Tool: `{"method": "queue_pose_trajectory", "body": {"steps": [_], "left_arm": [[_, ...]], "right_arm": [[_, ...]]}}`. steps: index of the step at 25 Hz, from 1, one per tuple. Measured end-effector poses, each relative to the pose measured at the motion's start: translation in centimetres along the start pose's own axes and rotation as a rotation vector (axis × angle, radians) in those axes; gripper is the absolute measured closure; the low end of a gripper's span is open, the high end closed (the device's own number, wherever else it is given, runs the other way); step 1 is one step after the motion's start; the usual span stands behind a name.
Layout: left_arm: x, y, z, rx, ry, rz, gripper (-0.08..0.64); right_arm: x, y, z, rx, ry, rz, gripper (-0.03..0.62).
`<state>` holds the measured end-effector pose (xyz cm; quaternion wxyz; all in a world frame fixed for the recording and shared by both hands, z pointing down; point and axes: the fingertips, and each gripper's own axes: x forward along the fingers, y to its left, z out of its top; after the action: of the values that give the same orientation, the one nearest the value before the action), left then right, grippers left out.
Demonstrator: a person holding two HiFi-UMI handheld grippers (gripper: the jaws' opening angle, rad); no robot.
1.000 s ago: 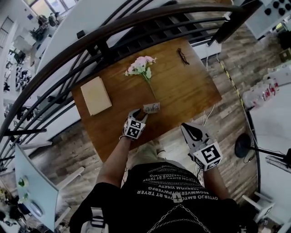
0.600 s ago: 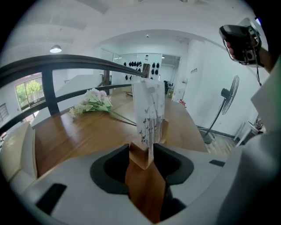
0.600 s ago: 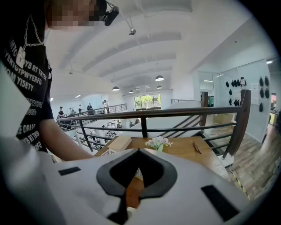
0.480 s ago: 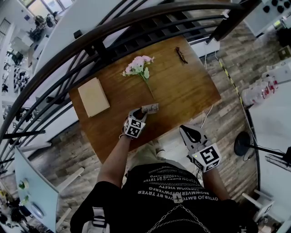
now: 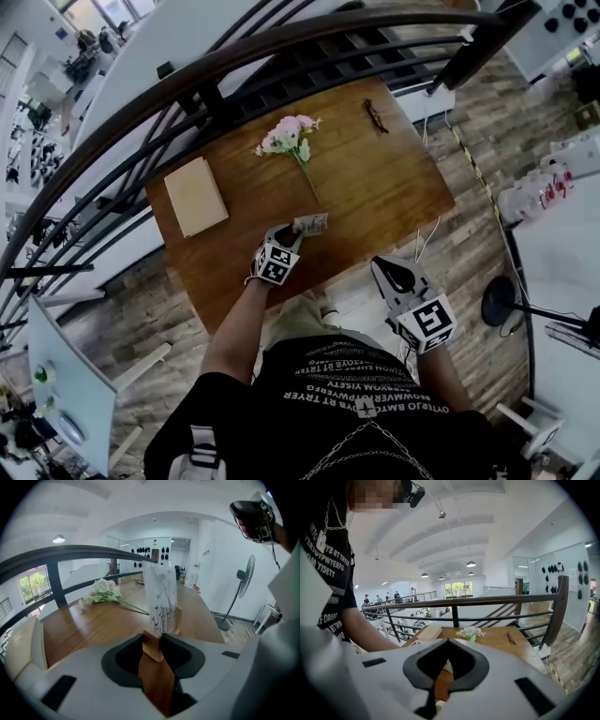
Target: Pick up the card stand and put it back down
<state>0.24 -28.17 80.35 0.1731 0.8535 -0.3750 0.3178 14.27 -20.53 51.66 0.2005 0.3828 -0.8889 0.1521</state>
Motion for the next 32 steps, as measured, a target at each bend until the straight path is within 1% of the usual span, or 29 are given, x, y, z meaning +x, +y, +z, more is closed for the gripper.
{"method": "queue_pose_trajectory", "body": {"steps": [3, 10, 15, 20, 22, 29, 32], "left_arm": [[-0.7, 0.0, 0.4, -0.01, -0.007, -0.001, 0.414], [-2.5, 0.2, 0.1, -0.082, -0.011, 0.012, 0.417], [-3.4, 0.1, -0.5, -0.112, -0.047, 0.035, 0.417], [-4.8, 0.4, -0.7, -0.19, -0.088, 0.045, 0.417], [-5.4, 0.5, -0.7, -0.206, -0.098, 0.053, 0.417], [-7.7, 1.3, 1.0, -0.243, -0.151, 0.093, 0.417], [-9.1, 1.6, 2.5, -0.239, -0.173, 0.107, 0.417]], "right_arm": [[-0.3, 0.1, -0.3, -0.008, -0.012, 0.006, 0.578], [-1.2, 0.9, -0.1, -0.026, -0.024, 0.023, 0.578], [-2.1, 1.2, -0.4, -0.036, -0.018, 0.03, 0.578], [-2.3, 1.7, -0.6, -0.051, -0.014, 0.043, 0.578], [-2.4, 1.9, -0.7, -0.053, -0.008, 0.048, 0.578], [-2.7, 2.6, 0.0, -0.074, -0.034, 0.066, 0.578], [-3.2, 2.7, 0.3, -0.079, -0.058, 0.065, 0.578]]}}
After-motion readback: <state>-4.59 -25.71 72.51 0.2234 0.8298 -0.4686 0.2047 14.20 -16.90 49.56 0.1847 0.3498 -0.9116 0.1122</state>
